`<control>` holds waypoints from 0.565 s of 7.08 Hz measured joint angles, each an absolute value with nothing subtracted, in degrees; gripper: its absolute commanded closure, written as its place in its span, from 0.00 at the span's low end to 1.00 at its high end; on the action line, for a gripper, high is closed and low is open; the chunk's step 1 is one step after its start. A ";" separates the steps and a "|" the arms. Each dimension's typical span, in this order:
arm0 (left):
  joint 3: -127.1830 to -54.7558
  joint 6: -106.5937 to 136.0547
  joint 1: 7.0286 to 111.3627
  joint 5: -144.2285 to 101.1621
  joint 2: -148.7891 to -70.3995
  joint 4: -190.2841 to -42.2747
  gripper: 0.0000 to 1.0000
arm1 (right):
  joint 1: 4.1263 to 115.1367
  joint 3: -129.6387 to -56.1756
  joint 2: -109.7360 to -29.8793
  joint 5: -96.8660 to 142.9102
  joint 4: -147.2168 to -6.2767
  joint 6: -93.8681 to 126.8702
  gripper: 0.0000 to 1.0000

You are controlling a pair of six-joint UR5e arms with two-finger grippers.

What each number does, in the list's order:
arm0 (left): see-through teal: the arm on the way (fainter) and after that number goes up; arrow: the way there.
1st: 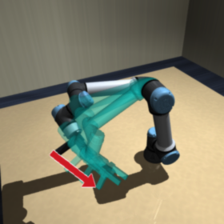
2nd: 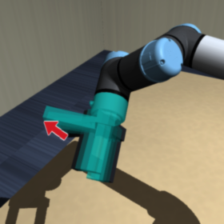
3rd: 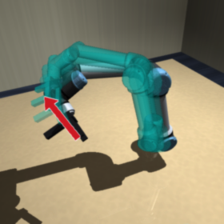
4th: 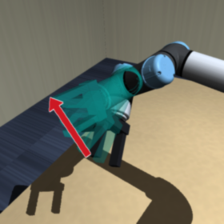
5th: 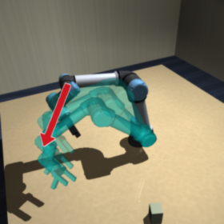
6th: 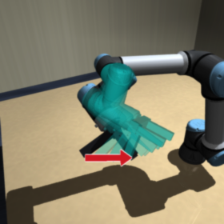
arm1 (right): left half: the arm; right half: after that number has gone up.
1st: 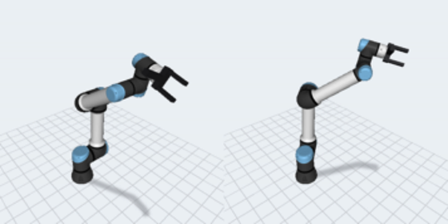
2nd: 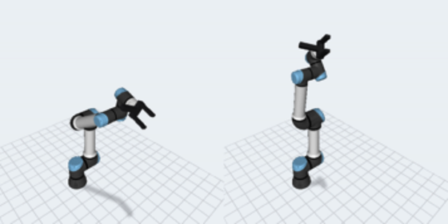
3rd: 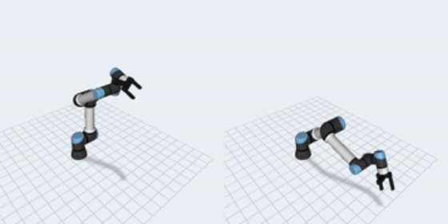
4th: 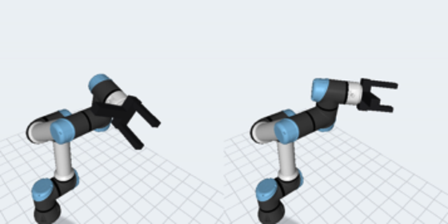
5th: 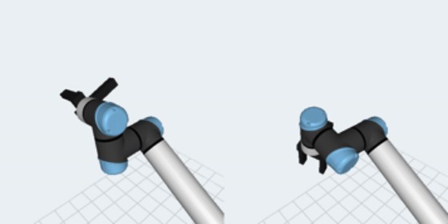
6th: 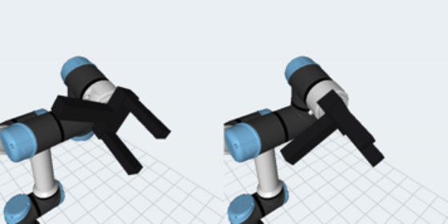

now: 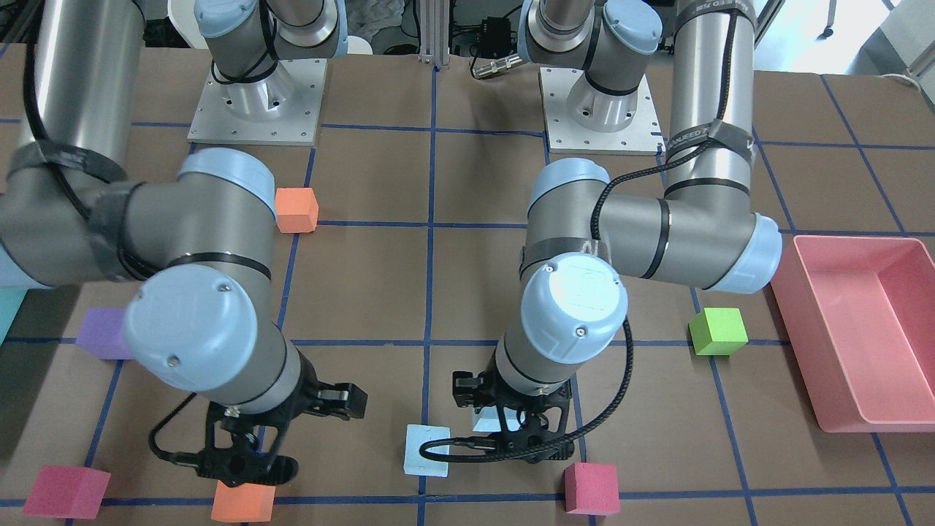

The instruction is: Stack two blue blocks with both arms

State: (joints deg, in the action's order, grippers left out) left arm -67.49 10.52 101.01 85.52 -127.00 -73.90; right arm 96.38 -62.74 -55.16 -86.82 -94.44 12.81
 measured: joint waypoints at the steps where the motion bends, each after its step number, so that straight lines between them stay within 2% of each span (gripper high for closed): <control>1: -64.28 12.04 102.87 85.90 -129.58 -73.91 0.54 | 94.78 -65.41 -59.81 -87.12 -90.83 11.07 0.00; 4: -57.57 14.05 107.09 89.60 -136.13 -74.11 0.54 | 87.90 -79.72 -76.84 -87.62 -84.92 3.41 0.00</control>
State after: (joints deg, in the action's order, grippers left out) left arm -57.57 14.05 107.09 89.60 -136.13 -74.11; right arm 87.90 -79.72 -76.84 -87.62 -84.92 3.41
